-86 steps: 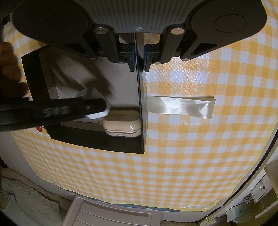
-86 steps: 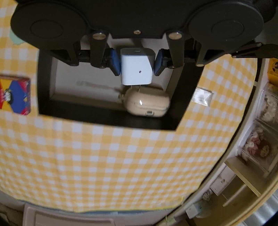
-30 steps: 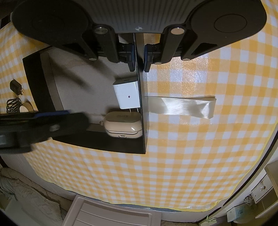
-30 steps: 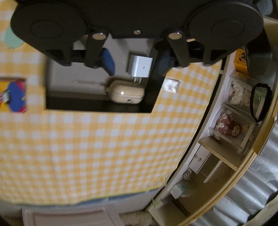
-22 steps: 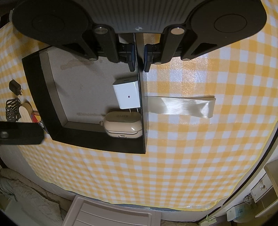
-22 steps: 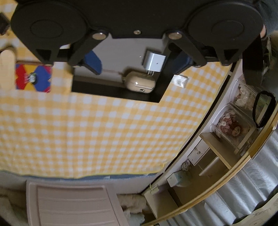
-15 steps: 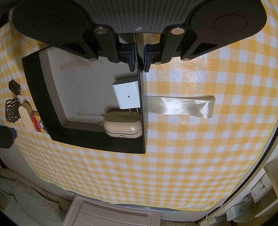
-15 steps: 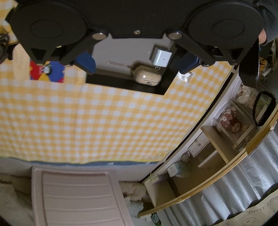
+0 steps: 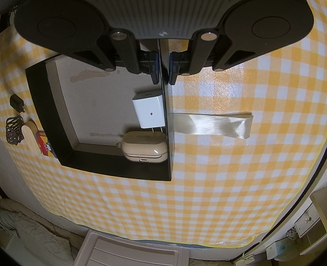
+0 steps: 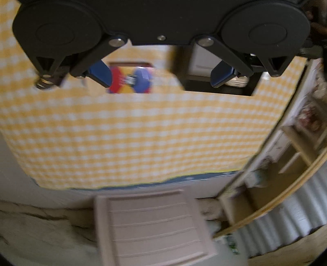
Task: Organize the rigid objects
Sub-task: 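Move the right gripper to the mint-green round compact and grasp it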
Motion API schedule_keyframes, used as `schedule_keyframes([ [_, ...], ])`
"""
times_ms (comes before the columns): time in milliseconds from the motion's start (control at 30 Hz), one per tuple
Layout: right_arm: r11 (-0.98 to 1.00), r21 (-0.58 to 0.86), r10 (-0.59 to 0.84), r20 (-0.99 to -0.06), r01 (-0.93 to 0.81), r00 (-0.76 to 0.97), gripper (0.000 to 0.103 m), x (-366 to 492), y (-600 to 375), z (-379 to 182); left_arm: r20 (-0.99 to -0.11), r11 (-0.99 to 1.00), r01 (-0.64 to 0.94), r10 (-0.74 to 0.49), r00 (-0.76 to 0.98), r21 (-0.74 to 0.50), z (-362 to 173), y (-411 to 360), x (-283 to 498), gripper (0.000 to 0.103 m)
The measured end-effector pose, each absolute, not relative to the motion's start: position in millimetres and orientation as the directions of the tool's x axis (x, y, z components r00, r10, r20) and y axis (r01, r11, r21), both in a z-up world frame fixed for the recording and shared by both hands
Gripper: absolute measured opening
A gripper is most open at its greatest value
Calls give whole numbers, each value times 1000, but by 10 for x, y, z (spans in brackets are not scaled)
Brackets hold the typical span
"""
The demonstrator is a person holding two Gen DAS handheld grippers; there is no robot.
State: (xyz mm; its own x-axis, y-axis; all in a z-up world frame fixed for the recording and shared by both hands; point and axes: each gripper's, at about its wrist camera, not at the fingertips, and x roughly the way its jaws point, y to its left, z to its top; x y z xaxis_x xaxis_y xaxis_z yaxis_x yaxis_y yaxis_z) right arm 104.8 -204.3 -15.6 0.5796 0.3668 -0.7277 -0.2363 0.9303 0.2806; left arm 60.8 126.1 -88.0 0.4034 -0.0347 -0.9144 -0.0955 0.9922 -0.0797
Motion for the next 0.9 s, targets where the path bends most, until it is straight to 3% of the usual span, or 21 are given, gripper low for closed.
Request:
schedule_keyframes([
  [200, 948, 279, 317, -807, -152, 498, 103, 1117, -2332, -486, -914, 992, -95, -35, 404, -80, -882, 1258, 611, 10],
  [433, 938, 267, 333, -871, -221, 360, 83, 1063, -2245, -884, -915, 992, -95, -32, 403, -77, -875, 1265, 605, 10],
  [633, 923, 258, 334, -904, -286, 265, 72, 1035, -2025, -1123, -916, 992, -101, -27, 401, -74, -870, 1271, 595, 10],
  [900, 926, 211, 292, -927, -313, 237, 66, 1061, -1868, -1220, -915, 992, -102, -33, 401, -80, -868, 1292, 607, 10],
])
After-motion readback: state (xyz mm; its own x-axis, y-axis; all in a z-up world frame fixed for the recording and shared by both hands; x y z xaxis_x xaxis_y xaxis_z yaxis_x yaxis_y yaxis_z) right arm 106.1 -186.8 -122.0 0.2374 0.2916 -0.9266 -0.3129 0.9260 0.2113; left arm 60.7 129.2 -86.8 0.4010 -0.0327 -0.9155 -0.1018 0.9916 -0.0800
